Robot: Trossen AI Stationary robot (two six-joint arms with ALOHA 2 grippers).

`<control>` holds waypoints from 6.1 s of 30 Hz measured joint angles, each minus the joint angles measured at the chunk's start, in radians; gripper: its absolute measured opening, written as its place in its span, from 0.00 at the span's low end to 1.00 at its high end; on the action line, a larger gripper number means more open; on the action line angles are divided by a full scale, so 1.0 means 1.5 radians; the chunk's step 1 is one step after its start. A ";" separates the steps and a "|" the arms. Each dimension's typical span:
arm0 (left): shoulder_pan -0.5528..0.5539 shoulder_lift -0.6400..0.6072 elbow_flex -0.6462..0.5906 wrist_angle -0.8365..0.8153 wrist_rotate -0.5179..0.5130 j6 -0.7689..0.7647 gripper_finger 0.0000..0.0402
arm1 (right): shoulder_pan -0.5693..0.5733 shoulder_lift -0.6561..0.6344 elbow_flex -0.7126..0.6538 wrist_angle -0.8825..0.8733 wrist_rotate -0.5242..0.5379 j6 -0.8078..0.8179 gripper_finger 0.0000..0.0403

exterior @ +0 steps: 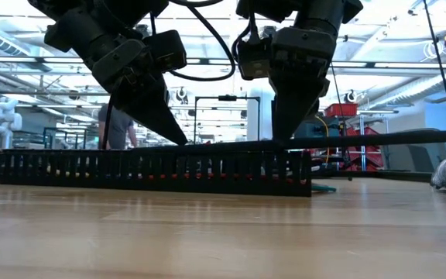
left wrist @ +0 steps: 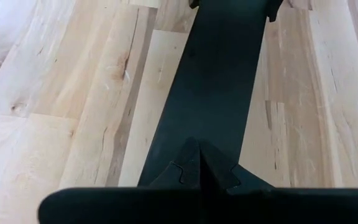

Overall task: Ziptie cables
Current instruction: Close the black cable duct

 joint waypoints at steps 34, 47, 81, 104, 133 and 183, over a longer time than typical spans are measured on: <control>0.021 -0.154 0.002 -0.008 -0.148 0.084 0.00 | 0.004 -0.047 0.000 0.020 0.042 0.009 0.55; 0.021 -0.153 0.001 -0.030 -0.148 0.083 0.00 | 0.004 -0.047 0.000 0.015 0.048 0.003 0.58; 0.021 -0.056 -0.020 0.052 -0.001 0.047 0.00 | 0.005 -0.045 -0.020 -0.167 0.152 0.105 0.61; 0.021 0.061 -0.008 0.260 0.108 0.068 0.00 | 0.009 -0.356 -0.021 -0.420 0.445 0.400 0.54; 0.055 0.218 0.126 0.254 0.143 0.097 0.00 | 0.009 -0.409 -0.022 -0.468 0.481 0.405 0.44; 0.120 -0.468 -0.125 -0.337 -0.052 0.000 0.00 | 0.007 0.002 0.047 0.054 0.136 0.111 0.82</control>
